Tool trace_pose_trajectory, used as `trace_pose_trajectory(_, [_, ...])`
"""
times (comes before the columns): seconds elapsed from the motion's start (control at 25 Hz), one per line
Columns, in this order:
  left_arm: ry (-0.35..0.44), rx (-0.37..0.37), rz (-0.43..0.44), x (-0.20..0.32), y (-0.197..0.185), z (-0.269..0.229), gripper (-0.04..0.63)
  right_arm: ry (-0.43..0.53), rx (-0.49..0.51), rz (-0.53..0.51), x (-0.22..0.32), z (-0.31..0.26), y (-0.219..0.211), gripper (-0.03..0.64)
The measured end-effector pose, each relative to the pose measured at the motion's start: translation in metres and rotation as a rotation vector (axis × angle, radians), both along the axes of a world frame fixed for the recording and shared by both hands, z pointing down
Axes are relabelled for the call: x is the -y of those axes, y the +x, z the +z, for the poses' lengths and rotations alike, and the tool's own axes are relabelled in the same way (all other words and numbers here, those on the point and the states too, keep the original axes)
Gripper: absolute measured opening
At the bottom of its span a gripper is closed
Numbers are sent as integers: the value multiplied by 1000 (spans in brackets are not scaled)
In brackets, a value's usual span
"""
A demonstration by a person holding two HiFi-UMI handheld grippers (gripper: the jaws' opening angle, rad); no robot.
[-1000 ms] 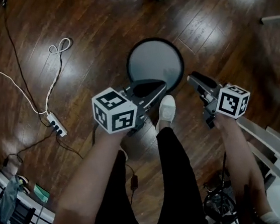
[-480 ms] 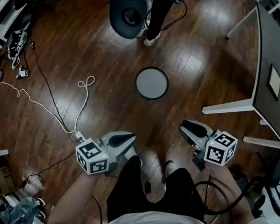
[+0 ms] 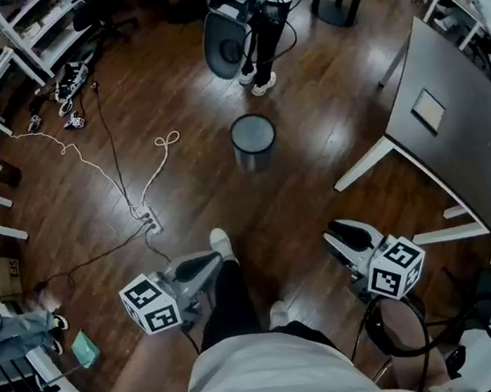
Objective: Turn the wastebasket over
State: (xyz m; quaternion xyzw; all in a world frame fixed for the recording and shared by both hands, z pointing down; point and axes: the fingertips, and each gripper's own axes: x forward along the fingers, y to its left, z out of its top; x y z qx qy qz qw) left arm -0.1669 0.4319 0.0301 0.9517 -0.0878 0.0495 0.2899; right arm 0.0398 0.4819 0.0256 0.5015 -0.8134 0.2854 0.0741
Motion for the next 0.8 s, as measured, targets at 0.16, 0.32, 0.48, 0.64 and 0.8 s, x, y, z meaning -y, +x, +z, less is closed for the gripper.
trace_pose_trajectory(0.16, [-5,-4,-28,-61,-24,-31,0,-7,-3,9,-73,-17,-2,121])
trace_pose_trajectory(0.32, [35,9,-34,-81,-46,-55,0,44,-9,11,-104,-33,-17,121])
trace_pose_trajectory(0.48, [112,24,16,-96,-47,-73,0,83,11,38,-126,-45,-33,124])
trace_pose_trajectory(0.64, [162,-20,53,-113,-56,-86,0,115,-26,40,-145,-55,-57,124])
trace_pose_trajectory(0.8, [178,-63,81,-123,-84,-89,0,143,-74,45,-150,-64,-101,124])
